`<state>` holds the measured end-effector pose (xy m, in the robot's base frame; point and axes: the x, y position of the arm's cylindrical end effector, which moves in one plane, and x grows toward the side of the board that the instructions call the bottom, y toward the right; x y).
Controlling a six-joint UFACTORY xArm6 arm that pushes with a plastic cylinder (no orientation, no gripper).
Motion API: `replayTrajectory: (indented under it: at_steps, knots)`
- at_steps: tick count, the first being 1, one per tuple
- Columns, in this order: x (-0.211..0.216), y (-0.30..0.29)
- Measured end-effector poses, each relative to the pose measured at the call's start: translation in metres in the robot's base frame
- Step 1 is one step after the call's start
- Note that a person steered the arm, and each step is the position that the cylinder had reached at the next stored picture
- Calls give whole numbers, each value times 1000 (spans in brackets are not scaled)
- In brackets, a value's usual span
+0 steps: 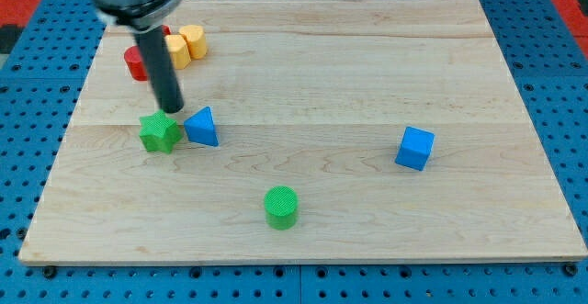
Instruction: Group up the blue triangle green star and green circle at the bottom center of the board
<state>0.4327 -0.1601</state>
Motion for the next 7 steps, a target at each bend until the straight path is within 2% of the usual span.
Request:
replayTrajectory:
  at_steps: [1, 2, 3, 4, 5, 6, 7]
  knots:
    - [11, 73]
    - [40, 80]
    - [50, 123]
    - [67, 108]
    - [43, 87]
    - [-12, 1]
    - [9, -53]
